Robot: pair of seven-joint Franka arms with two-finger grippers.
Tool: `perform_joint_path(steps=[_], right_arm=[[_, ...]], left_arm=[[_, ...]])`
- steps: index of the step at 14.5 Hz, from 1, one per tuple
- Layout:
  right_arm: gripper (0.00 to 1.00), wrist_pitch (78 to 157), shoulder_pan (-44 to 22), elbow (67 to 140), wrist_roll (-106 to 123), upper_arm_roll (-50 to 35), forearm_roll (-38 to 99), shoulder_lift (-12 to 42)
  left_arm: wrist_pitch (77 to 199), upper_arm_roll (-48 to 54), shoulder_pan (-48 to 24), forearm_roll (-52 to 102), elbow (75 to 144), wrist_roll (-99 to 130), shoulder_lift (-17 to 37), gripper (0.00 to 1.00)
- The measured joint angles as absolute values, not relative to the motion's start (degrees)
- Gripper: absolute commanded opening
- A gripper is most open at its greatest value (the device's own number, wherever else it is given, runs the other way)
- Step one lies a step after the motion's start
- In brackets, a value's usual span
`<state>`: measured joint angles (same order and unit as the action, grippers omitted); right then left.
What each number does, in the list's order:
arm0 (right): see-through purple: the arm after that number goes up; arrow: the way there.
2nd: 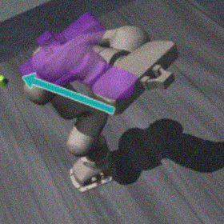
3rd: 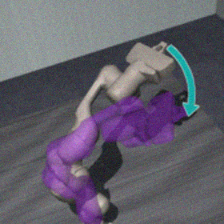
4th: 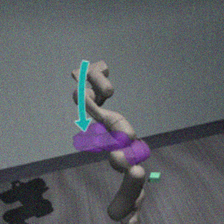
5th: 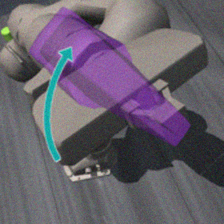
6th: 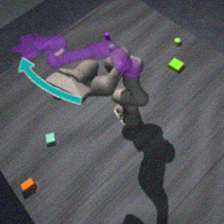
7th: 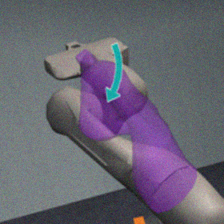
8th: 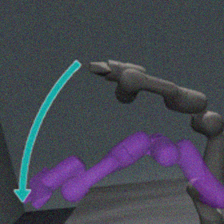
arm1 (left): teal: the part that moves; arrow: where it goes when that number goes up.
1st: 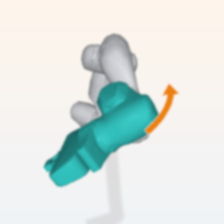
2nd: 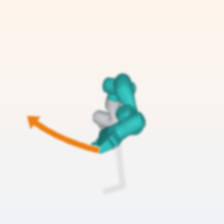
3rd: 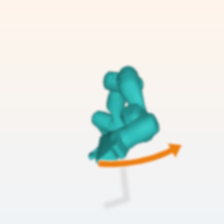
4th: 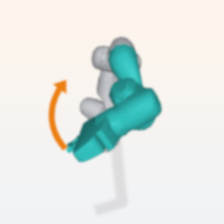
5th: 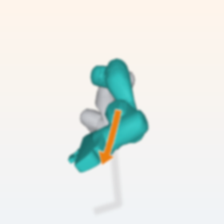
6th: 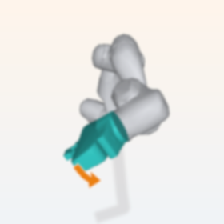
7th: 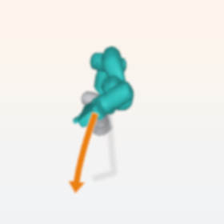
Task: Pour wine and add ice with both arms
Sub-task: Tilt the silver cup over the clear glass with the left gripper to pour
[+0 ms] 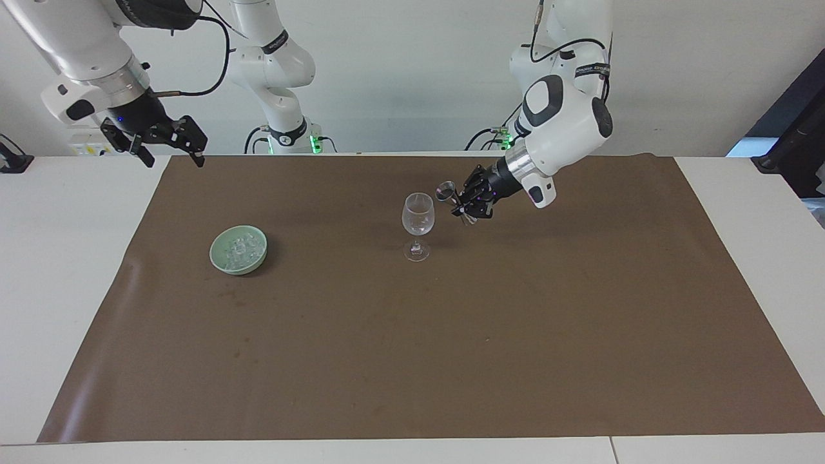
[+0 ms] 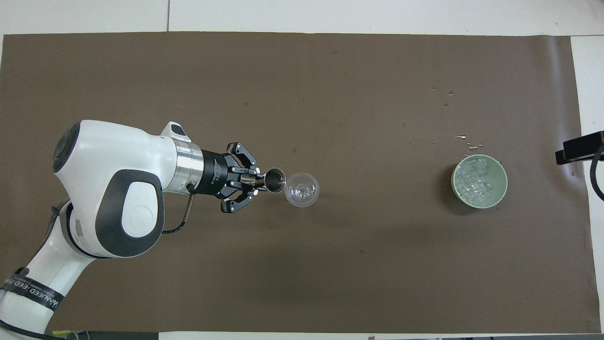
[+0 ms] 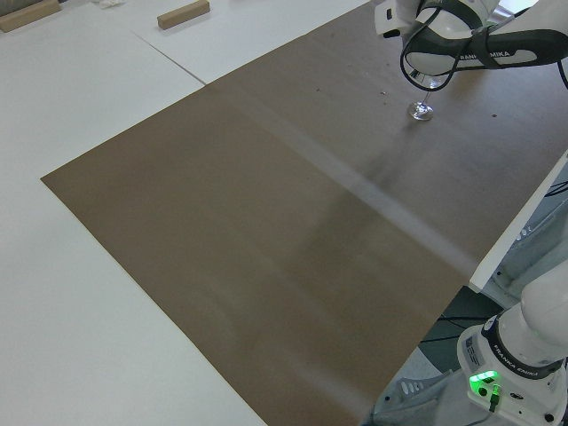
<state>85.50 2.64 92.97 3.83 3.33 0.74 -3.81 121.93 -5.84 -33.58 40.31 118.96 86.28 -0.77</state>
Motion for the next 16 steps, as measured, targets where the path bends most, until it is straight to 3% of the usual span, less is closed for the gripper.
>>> perform_joint_path(steps=[9,16], right_arm=[[1.00,85.5,2.6,93.0,3.8,3.3,0.7,-3.8],[1.00,85.5,2.6,93.0,3.8,3.3,0.7,-3.8]], left_arm=[[122.1,-5.8,-39.2,19.5,112.1,102.5,2.4,0.00],[121.2,-5.4,-42.8,6.7,110.7,107.9,2.9,0.00]])
